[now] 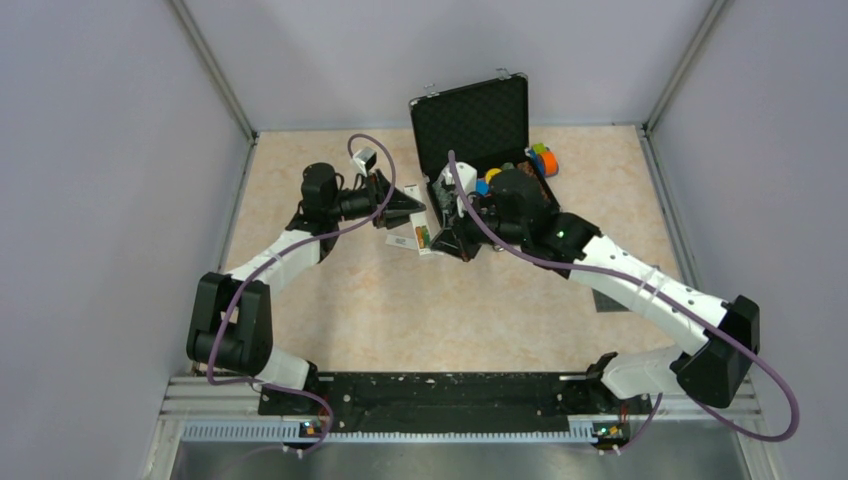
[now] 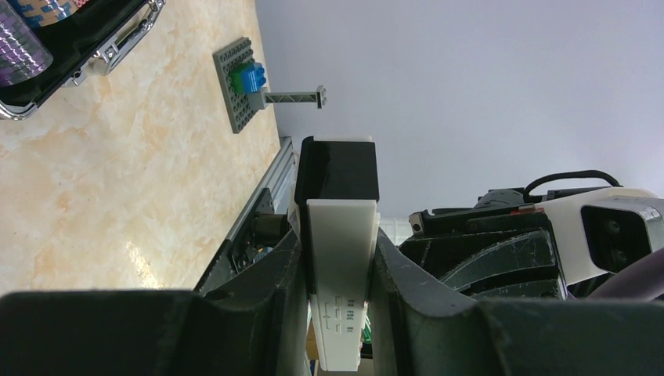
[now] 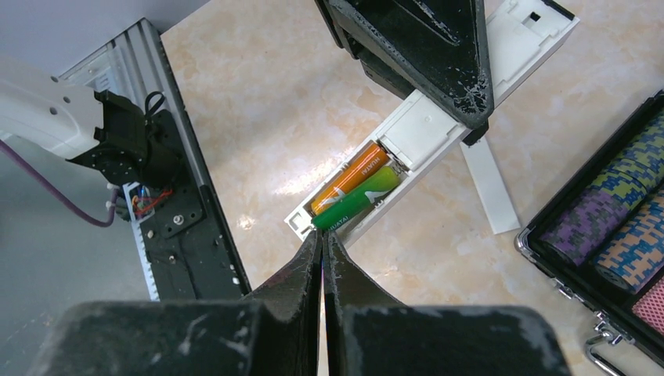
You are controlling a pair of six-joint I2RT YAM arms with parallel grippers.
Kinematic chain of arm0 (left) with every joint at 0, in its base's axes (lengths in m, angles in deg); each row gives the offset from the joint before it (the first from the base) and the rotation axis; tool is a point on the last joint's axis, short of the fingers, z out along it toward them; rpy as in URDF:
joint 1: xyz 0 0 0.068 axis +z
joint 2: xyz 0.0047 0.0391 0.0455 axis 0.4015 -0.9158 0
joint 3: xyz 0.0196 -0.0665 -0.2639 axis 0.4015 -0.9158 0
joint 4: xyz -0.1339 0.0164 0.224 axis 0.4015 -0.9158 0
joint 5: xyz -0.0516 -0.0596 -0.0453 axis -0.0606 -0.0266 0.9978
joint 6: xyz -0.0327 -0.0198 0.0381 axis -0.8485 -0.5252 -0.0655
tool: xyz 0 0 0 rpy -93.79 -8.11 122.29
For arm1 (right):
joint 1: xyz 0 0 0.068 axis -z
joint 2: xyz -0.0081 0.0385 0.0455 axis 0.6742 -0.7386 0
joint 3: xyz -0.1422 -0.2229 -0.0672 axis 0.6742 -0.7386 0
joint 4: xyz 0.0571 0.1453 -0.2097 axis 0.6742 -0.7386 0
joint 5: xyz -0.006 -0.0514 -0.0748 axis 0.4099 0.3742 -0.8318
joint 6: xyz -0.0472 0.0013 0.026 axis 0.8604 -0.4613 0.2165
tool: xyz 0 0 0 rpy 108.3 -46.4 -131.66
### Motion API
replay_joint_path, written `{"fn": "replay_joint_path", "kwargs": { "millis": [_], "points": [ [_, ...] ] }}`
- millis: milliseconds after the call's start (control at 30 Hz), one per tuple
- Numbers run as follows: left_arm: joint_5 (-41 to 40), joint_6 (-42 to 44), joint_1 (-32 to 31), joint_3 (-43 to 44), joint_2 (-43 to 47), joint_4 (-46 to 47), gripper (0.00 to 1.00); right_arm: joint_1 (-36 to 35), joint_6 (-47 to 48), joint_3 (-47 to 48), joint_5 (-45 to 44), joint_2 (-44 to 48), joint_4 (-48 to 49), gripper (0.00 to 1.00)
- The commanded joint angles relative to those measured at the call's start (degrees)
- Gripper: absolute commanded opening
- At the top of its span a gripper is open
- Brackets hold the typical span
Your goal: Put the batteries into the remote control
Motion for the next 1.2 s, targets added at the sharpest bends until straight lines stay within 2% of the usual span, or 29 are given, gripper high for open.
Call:
{"fn": "replay_joint_path", "kwargs": {
  "millis": [0, 300, 600, 833, 967, 1167],
  "points": [
    [0.84, -0.71, -0.46, 0.35, 2.67, 3.64, 0.00, -0.54, -1.36, -0.57, -1.79, -0.51, 3.62, 0.00],
    [1.46, -0.34, -0.46, 0.30, 3.01, 3.60, 0.00, -0.62, -3.81, -0.50, -5.54, -1.45, 3.57, 0.00],
    [1.97, 3.84, -0.46, 0.52, 3.74, 0.08, 0.00, -0.67, -6.94, 0.38, -11.11, -2.27, 2.42, 0.00],
    [1.93, 4.54, -0.54, 0.57, 4.04, -0.56, 0.00, -0.67, -8.11, 0.16, -11.48, -2.41, 2.74, 0.00],
    [0.58, 7.41, -0.54, 1.14, 4.21, -4.87, 0.00, -0.66, -8.88, 0.43, -10.85, -0.80, 2.78, 0.00],
    [-1.52, 11.75, -0.54, 3.24, 4.38, -12.28, 0.00, -0.65, -9.72, 1.44, -8.46, 1.39, 2.62, 0.20]
  ]
}}
